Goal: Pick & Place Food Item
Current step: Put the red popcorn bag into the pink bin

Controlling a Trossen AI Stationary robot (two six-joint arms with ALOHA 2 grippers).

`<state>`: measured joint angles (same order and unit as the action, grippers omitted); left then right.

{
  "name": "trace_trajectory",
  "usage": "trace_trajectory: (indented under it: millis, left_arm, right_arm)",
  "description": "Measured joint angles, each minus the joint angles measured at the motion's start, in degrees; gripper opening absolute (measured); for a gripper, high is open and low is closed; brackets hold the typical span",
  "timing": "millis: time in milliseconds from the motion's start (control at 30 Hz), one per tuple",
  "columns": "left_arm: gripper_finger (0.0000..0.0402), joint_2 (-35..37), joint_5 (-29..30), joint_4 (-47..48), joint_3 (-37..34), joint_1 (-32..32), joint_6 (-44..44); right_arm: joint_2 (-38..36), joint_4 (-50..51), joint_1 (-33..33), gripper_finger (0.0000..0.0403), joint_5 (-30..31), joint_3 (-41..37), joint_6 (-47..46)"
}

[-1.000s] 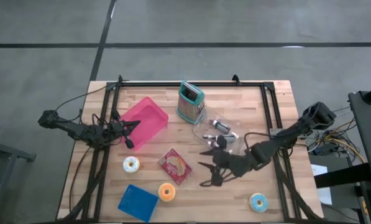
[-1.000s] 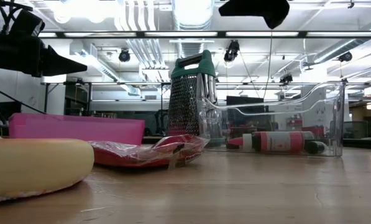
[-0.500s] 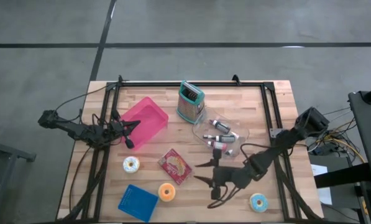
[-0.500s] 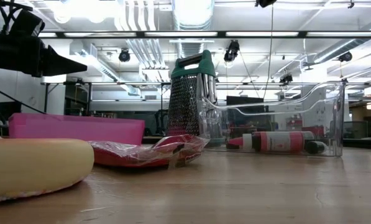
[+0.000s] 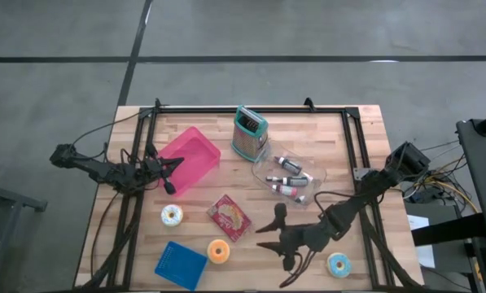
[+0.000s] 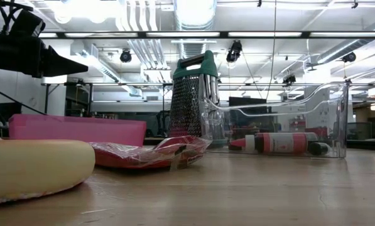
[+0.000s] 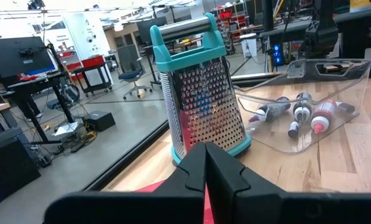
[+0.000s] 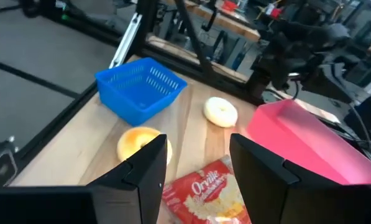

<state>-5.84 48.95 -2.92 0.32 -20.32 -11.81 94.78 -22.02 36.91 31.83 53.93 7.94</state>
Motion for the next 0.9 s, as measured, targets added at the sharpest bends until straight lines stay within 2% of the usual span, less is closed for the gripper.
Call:
trace_trajectory:
  millis: [300, 700, 900]
  left_arm:
    - [0.0005, 0.02, -0.02, 0.0, 0.02, -0.02, 0.0]
    - [0.0005, 0.02, 0.0, 0.0, 0.0, -0.02, 0.0]
    - [0.0005, 0.01, 0.0, 0.0, 0.0, -0.02, 0.0]
  right_arm:
    - [1.08, 5.93, -0.15, 0.0168, -0.35, -0.15, 1.39]
    - [3.74, 6.98, -0.59, 0.0169, -0.54, -0.15, 7.31]
    - [3.87, 7.04, -2.65, 0.0178, -3.66, -0.15, 7.76]
